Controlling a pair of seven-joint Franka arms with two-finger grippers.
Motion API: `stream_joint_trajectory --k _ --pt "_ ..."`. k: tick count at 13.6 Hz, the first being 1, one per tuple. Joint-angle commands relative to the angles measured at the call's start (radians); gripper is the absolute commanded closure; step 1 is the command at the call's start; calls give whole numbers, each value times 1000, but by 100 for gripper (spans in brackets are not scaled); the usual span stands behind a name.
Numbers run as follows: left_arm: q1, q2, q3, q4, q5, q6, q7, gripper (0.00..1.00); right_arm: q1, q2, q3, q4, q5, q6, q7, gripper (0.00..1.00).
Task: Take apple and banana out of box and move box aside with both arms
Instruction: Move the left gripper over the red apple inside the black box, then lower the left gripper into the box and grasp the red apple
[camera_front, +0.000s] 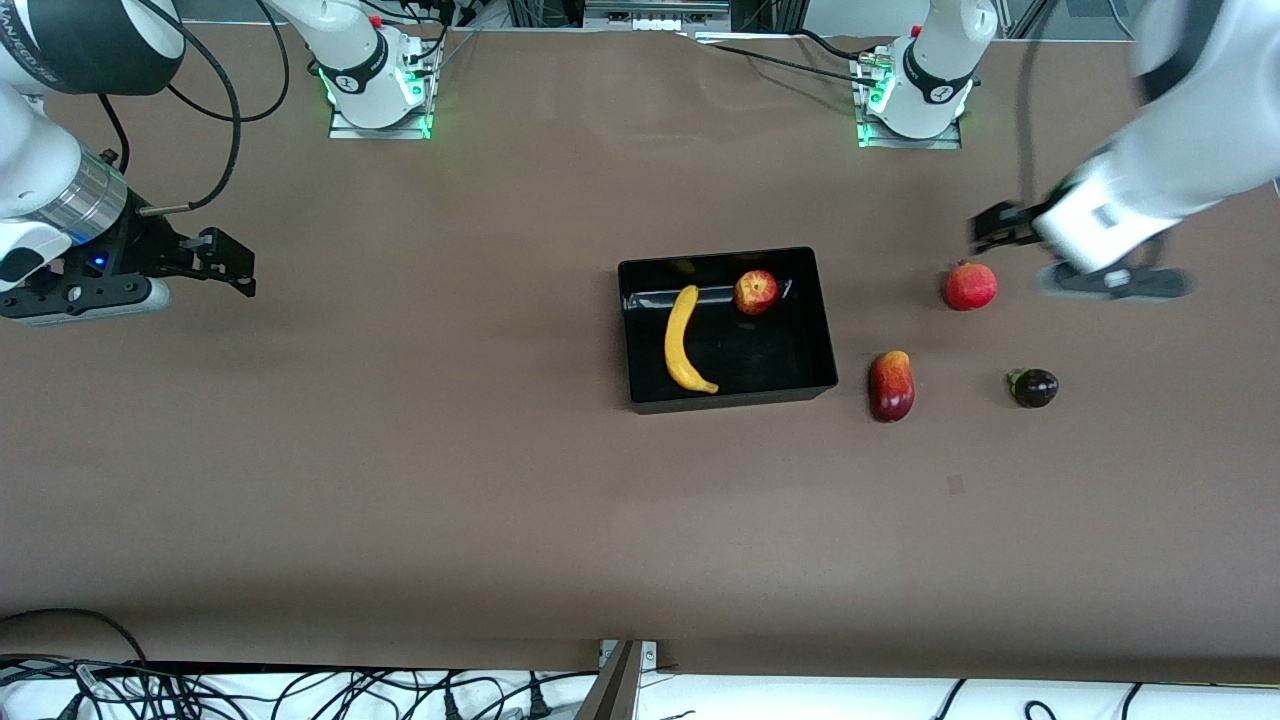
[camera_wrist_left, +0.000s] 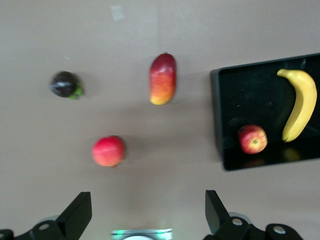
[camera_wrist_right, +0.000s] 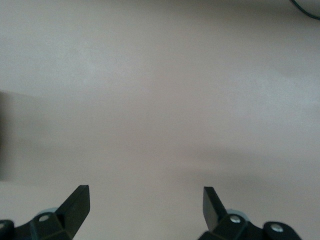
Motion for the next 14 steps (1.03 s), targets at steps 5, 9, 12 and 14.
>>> stream_joint_trajectory --k 5,9,12,14 --pt "-41 116 -229 -231 -3 400 -480 0 1 8 1 22 3 -11 -12 0" --pt "-117 208 -241 -348 24 610 -596 0 1 8 1 22 3 -11 -12 0" --pt "-133 268 -246 -424 165 741 -656 0 1 8 1 22 3 -12 -12 0" --pt "-137 299 -247 -481 167 876 -661 0 1 8 1 22 3 -14 -12 0"
